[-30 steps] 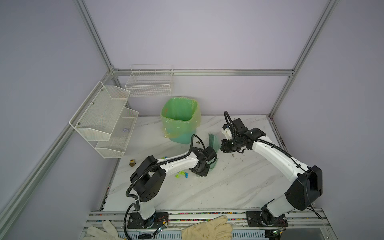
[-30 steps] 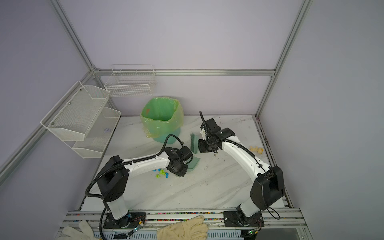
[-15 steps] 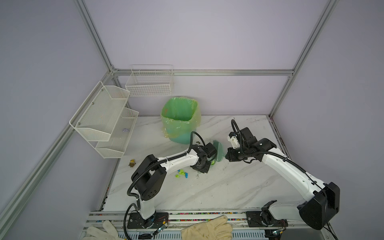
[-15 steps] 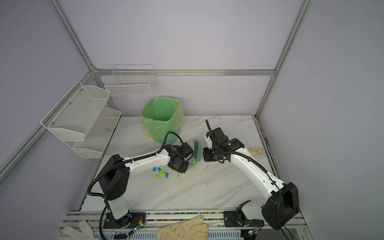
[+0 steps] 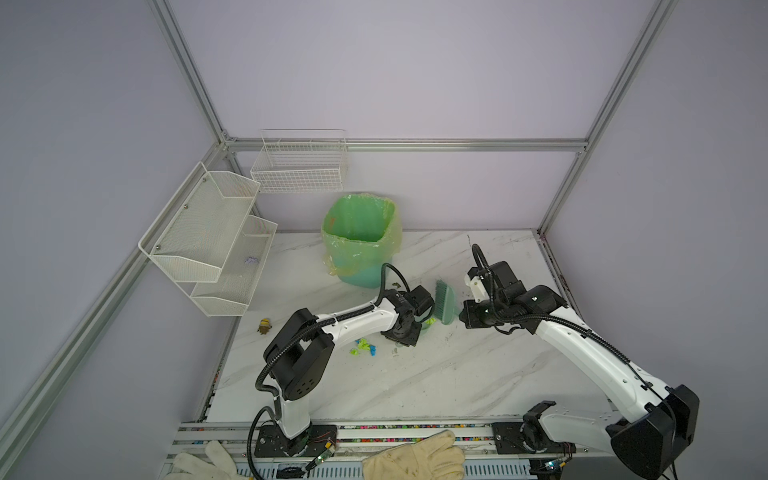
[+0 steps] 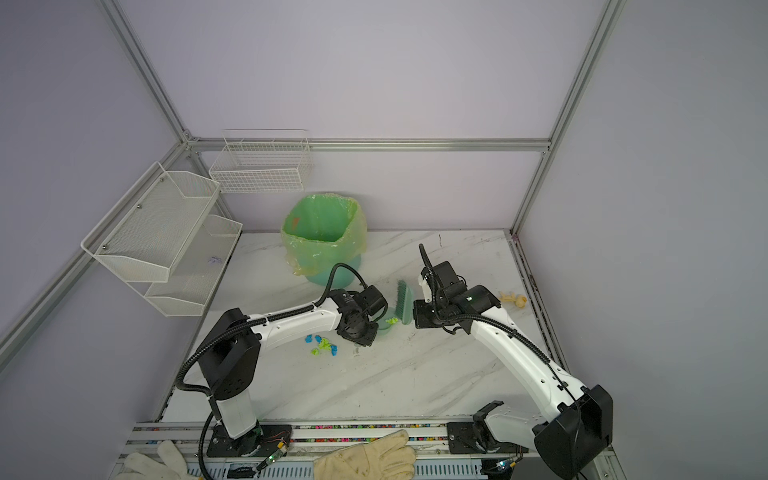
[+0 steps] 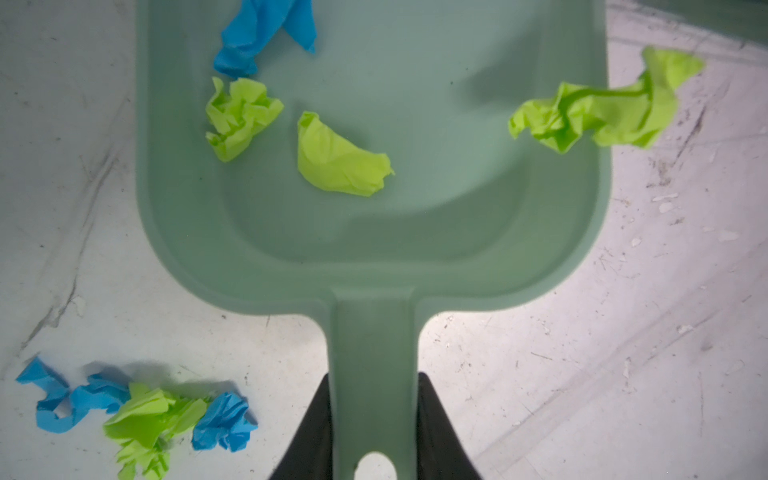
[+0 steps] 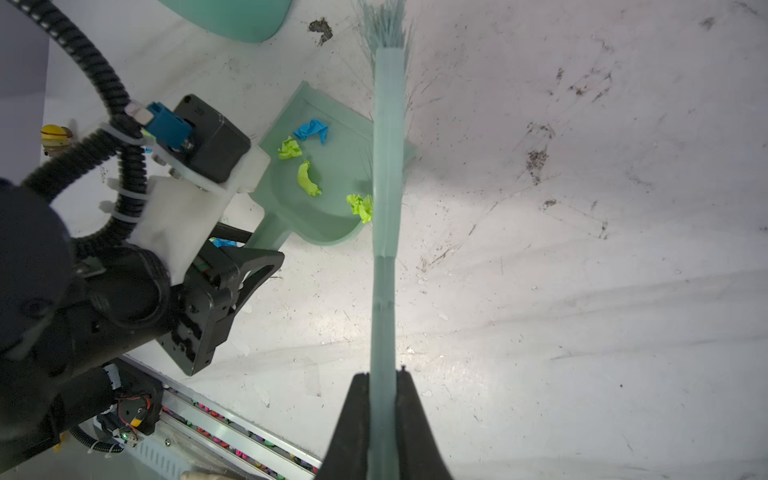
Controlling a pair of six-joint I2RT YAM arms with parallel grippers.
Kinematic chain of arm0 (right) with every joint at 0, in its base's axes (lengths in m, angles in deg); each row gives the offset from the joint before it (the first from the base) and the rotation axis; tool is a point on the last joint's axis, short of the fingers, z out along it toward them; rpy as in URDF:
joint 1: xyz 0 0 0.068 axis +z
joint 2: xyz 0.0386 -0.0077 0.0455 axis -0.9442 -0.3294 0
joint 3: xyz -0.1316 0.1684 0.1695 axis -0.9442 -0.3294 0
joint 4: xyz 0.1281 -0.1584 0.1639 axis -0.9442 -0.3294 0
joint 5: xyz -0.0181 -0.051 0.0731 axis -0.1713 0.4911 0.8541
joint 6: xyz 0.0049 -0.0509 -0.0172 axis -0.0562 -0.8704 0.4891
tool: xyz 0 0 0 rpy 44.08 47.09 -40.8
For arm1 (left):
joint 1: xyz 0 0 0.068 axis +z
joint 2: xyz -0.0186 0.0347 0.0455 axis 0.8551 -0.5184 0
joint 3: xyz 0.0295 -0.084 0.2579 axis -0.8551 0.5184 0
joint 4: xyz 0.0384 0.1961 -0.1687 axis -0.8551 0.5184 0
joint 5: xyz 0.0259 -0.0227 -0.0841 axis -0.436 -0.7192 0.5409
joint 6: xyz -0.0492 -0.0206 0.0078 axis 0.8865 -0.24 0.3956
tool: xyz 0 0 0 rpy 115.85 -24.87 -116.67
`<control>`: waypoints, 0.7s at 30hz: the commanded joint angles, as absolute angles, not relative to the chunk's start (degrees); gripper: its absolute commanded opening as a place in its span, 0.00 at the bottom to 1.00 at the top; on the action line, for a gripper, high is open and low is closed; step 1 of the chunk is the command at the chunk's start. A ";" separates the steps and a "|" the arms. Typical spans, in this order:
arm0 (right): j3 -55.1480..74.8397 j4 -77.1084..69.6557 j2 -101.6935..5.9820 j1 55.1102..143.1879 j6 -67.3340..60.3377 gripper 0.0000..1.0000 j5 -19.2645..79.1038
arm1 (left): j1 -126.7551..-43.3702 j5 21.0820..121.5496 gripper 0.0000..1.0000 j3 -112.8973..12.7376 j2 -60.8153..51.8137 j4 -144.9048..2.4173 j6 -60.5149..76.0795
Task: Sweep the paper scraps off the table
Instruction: 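Brush more scraps into the dustpan held by the left gripper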
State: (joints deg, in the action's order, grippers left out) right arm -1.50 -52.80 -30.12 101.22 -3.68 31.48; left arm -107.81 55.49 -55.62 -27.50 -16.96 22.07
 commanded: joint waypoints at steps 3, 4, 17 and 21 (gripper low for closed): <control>-0.89 -48.40 -28.67 101.00 -1.41 0.00 33.61 | -107.73 54.70 0.00 -58.79 -24.42 -19.03 23.08; -0.51 -49.05 -28.95 101.04 -1.66 0.00 32.22 | -107.73 54.43 0.00 -58.76 -24.14 -19.03 23.19; 1.42 -43.97 -27.60 101.03 0.43 0.00 39.13 | -107.88 53.53 0.00 -57.84 -22.41 -20.65 23.57; -0.86 -43.84 -27.01 101.05 0.89 0.00 38.38 | -107.85 53.12 0.00 -57.57 -21.43 -20.94 23.61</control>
State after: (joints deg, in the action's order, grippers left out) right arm 0.03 -45.70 -28.50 101.22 -0.16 37.71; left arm -107.81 54.52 -55.62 -24.94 -19.43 22.27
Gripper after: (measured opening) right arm 0.120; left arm 0.248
